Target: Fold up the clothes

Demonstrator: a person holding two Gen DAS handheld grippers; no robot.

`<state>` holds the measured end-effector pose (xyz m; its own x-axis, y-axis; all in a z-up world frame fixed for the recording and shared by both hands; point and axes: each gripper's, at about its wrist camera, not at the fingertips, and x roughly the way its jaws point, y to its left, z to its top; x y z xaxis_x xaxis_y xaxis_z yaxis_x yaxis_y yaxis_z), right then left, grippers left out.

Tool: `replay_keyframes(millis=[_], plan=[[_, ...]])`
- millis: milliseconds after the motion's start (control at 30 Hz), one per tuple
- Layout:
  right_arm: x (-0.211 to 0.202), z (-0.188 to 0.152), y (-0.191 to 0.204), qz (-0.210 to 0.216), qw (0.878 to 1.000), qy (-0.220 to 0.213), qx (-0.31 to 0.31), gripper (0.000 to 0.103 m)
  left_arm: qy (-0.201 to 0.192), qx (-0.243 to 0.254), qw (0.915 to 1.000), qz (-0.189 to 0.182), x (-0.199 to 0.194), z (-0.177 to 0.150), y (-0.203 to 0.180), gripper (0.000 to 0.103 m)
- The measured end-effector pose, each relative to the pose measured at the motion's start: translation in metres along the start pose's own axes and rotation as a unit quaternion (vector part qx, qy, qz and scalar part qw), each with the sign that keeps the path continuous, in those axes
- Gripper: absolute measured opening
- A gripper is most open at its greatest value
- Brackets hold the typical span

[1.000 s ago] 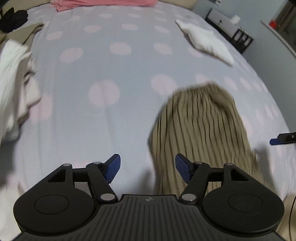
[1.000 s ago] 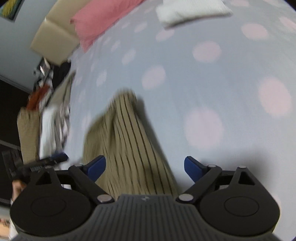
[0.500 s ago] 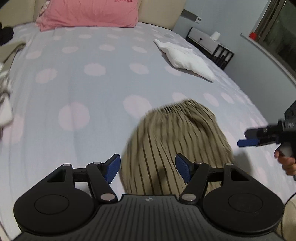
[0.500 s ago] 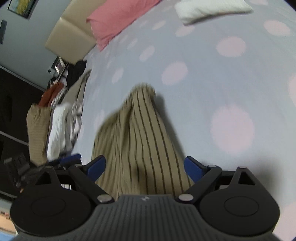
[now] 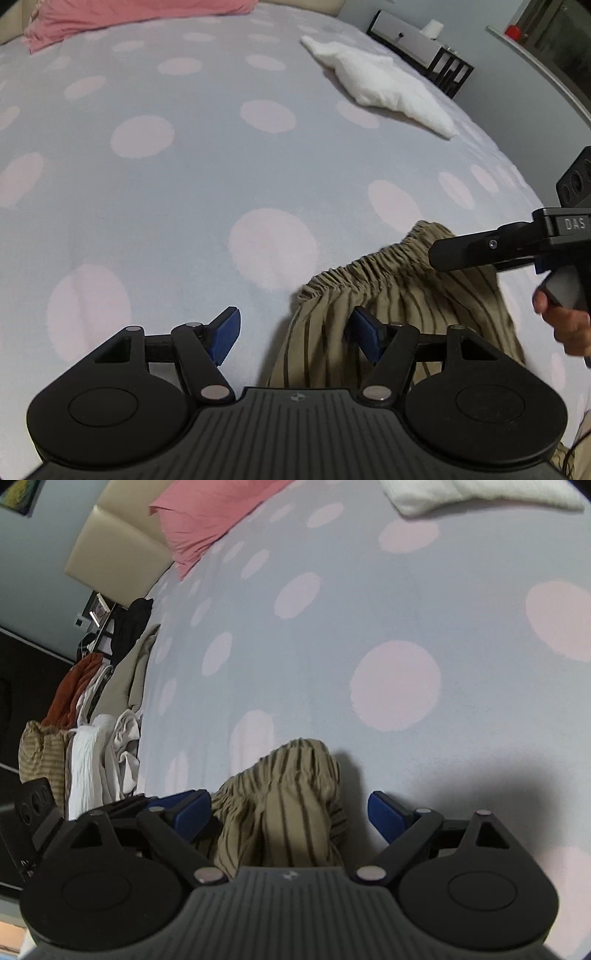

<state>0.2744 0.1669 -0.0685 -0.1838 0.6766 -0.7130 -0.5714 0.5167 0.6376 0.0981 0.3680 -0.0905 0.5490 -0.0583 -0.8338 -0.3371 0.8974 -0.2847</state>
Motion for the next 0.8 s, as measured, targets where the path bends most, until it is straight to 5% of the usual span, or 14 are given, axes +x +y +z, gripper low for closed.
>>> replay_keyframes(millis=[100, 167, 233, 333, 467, 633, 800], plan=[[0.006, 0.0, -0.006, 0.015, 1.0, 0.0, 0.013, 0.091, 0.006, -0.008, 0.9999, -0.007, 0.01, 0.001, 0.0, 0.062], [0.009, 0.0, -0.007, 0.017, 1.0, -0.001, 0.014, 0.081, 0.006, -0.01, 0.9999, -0.009, 0.014, 0.002, -0.002, 0.056], [0.011, -0.001, -0.007, 0.009, 1.0, -0.001, 0.007, 0.056, 0.008, -0.016, 0.9997, -0.015, 0.016, 0.003, -0.001, 0.048], [0.01, -0.002, -0.009, 0.005, 1.0, -0.004, 0.009, 0.038, 0.011, -0.023, 0.9995, -0.018, 0.02, 0.006, -0.001, 0.036], [0.008, -0.009, -0.006, -0.001, 1.0, -0.025, 0.001, 0.03, 0.004, 0.023, 0.9997, -0.008, 0.023, 0.008, -0.022, 0.006], [-0.003, -0.016, 0.003, 0.014, 0.999, -0.05, -0.016, 0.025, -0.01, 0.049, 0.9988, -0.003, 0.004, 0.006, -0.035, 0.004], [-0.039, -0.031, 0.011, 0.064, 0.993, -0.09, -0.036, 0.024, -0.085, 0.048, 0.9944, -0.041, -0.05, -0.012, -0.041, 0.004]])
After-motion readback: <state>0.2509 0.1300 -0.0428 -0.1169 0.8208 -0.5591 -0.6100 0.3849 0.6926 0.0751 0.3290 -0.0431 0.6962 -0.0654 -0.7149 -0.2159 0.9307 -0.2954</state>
